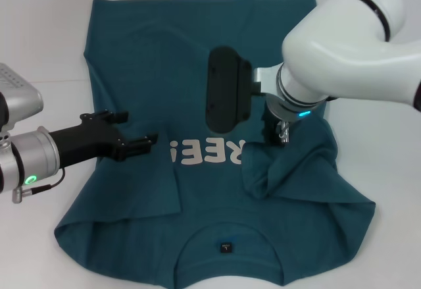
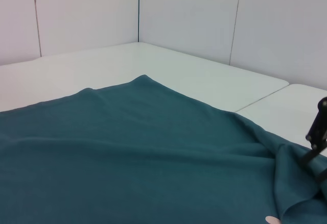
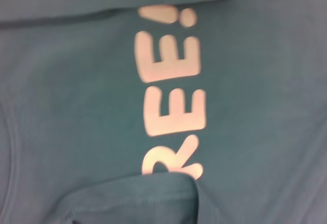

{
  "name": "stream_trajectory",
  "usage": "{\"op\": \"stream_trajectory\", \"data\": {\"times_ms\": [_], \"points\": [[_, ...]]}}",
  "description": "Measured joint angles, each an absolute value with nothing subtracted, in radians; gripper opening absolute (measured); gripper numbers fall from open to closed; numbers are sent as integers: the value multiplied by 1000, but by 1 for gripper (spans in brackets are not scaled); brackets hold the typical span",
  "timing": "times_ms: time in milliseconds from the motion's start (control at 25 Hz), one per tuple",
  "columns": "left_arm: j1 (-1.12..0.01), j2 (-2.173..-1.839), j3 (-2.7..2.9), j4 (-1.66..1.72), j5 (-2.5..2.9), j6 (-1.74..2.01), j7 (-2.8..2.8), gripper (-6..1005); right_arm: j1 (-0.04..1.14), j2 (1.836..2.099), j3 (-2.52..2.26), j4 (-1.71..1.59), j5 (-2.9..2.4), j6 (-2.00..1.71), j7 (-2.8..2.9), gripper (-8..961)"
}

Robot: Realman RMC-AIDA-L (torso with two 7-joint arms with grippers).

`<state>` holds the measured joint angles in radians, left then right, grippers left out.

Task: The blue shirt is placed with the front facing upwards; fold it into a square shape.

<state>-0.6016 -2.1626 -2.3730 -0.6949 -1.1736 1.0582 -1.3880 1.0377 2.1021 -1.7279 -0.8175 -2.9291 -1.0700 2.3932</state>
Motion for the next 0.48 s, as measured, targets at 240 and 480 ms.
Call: {"op": "stream_trajectory", "data": {"times_ms": [240, 480], "points": [[-601, -2163, -2373, -695, -1174, 1059, -1387, 838, 1010, 2095, -1650, -868, -2931, -1094, 2410, 259], [-602, -2163, -2371, -693, -1173, 1059, -1387, 838, 1022, 2100, -1627, -782, -2928, -1026, 2439, 616]]}}
